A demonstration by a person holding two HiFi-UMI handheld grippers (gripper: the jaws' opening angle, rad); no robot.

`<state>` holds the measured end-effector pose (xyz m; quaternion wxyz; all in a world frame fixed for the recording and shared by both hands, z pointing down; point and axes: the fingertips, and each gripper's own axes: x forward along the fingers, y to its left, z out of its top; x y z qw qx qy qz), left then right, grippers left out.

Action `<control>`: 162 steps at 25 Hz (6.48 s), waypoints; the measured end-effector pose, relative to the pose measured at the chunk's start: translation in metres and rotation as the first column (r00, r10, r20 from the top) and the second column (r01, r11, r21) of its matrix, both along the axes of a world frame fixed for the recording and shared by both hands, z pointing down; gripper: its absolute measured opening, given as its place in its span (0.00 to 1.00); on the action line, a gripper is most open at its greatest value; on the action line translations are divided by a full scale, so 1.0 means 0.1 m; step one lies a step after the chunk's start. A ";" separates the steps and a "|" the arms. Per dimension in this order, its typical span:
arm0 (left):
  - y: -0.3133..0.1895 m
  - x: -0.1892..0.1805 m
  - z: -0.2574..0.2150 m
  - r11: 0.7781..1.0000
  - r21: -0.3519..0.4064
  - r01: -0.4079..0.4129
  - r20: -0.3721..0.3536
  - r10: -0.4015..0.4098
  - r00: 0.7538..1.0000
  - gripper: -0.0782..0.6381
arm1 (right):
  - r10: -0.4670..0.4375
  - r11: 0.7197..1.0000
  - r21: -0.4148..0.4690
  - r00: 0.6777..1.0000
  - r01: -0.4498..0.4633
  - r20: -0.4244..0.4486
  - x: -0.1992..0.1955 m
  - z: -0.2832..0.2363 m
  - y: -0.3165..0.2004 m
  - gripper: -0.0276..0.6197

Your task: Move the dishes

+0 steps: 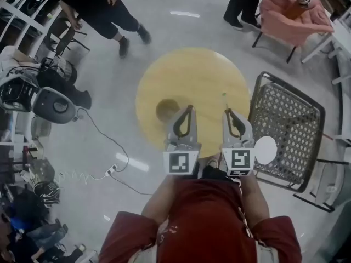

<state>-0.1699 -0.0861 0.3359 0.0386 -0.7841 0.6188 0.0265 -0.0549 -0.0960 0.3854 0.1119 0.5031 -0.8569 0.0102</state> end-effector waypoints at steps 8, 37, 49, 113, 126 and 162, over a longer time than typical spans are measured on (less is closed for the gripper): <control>-0.06 0.65 0.03 0.989 -0.004 -0.147 -0.006 0.147 0.989 0.12 | 0.196 0.978 0.062 0.980 -0.197 0.029 0.73 -0.13 0.06 0.11; 0.53 3.04 0.07 0.785 -0.036 -0.618 -0.024 0.617 0.786 0.12 | 0.708 0.706 -0.018 0.706 -0.708 0.003 3.18 0.00 1.30 0.11; 0.84 3.67 0.29 0.702 -0.063 -0.710 -0.011 0.711 0.704 0.12 | 0.812 0.579 -0.092 0.583 -0.810 -0.031 3.83 0.43 1.84 0.11; 1.10 3.50 0.83 0.702 -0.196 -0.685 0.013 0.700 0.714 0.12 | 0.770 0.289 -0.668 0.581 -0.686 -0.264 4.04 3.35 2.08 0.18; 1.00 3.29 0.72 0.739 -0.157 -0.655 -0.028 0.660 0.751 0.12 | 0.802 0.417 -0.542 0.576 -0.729 -0.159 3.91 2.57 1.84 0.18; 0.31 0.88 0.28 0.991 -0.041 -0.131 -0.006 0.131 0.991 0.12 | 0.294 0.934 0.173 0.948 -0.312 0.123 1.55 -0.13 0.19 0.18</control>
